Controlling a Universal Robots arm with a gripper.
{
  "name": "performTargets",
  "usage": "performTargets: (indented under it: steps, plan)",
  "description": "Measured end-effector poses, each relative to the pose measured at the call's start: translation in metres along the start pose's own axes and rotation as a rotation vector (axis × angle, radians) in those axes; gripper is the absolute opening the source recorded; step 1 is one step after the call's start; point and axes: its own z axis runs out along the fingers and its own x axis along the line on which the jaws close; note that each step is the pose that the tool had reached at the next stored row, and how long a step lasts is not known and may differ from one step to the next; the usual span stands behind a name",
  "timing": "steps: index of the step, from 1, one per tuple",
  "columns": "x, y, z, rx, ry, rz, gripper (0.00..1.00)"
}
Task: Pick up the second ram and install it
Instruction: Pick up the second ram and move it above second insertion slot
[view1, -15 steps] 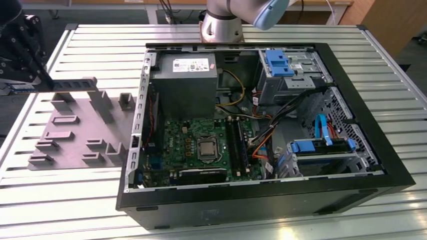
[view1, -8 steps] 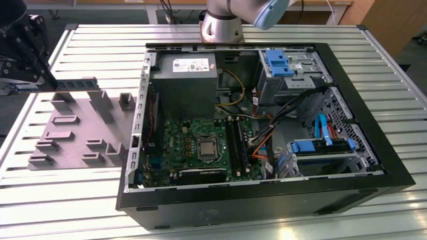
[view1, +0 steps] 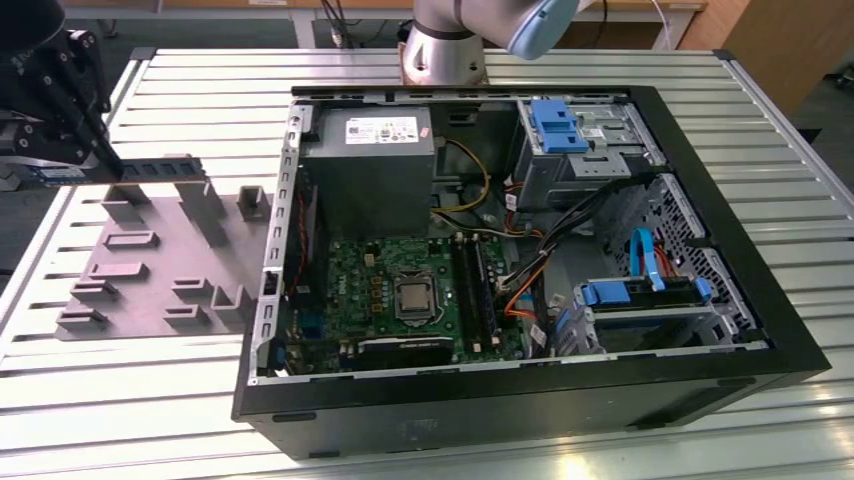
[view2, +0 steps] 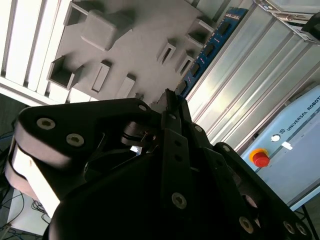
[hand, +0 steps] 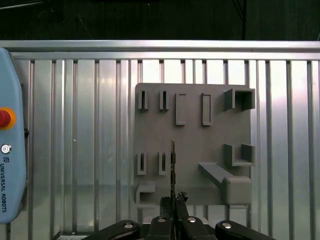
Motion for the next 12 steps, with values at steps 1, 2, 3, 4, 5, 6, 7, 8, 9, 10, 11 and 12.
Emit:
performTargets:
  steps: [1,2,3,4,5,6,7,8,9,10,11,12]
  plan:
    - [0.0000,-0.0008,0.0000,0.0000,0.0000,0.000,0.14]
    - [0.0000,-0.0015,0.0000,0.0000,0.0000,0.000,0.14]
    - [0.0000,-0.0023,-0.0001,0.0000,0.0000,0.000,0.14]
    - [0.0000,-0.0031,-0.0001,0.0000,0.0000,0.000,0.14]
    - [-0.0001,-0.0038,-0.0001,0.0000,0.0000,0.000,0.14]
    - [-0.0001,-0.0046,-0.0001,0.0000,0.0000,0.000,0.14]
    - [-0.0001,-0.0054,-0.0001,0.0001,0.0000,0.000,0.14]
    - [-0.0001,-0.0062,-0.0001,0.0000,0.0000,0.000,0.14]
    - [-0.0001,-0.0070,-0.0001,-0.0001,0.0001,0.000,0.14]
    - [-0.0001,-0.0077,-0.0001,0.0000,0.0000,0.000,0.14]
    - [-0.0002,-0.0085,-0.0001,0.0000,0.0000,0.000,0.14]
    - [-0.0002,-0.0093,-0.0001,0.0000,0.0000,0.000,0.14]
